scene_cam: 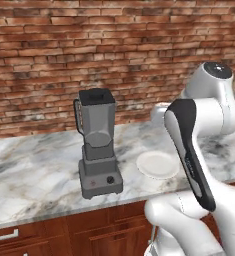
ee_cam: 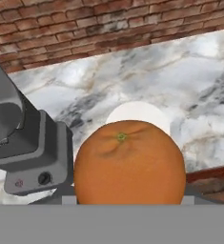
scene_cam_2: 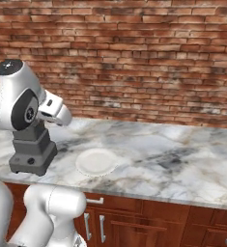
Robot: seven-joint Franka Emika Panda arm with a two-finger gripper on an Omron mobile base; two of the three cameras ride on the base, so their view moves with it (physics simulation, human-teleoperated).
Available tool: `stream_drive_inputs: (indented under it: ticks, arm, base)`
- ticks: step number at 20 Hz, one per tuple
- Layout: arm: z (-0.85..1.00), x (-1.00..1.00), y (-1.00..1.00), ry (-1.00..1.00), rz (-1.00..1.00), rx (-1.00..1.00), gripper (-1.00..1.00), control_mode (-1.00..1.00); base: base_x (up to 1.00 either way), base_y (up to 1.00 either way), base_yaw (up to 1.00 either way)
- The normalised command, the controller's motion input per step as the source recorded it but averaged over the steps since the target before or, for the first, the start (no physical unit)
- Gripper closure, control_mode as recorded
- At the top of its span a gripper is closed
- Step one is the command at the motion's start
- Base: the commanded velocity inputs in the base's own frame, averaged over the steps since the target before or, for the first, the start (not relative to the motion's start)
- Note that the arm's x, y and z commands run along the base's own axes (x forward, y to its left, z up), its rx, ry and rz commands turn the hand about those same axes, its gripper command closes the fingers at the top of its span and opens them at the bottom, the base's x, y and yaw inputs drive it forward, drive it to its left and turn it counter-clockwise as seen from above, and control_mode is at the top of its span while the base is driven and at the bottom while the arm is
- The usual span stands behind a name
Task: Pick the two tangerines from the fridge and place them on the plate next to the blender to make a fruit smoothie.
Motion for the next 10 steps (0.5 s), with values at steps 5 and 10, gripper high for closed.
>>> stream_drive_inputs:
  ticks: [5, 10]
  arm:
    - [-0.86, 0.99, -0.17, 0.38, 0.08, -0.01, 1.0, -1.0]
    - [-1.0, 0.98, -0.16, 0.37, 0.0, 0.0, 1.0, -1.0]
  base:
    - [0.0, 0.0, 0.0]
    - [0.0, 0.0, 0.0]
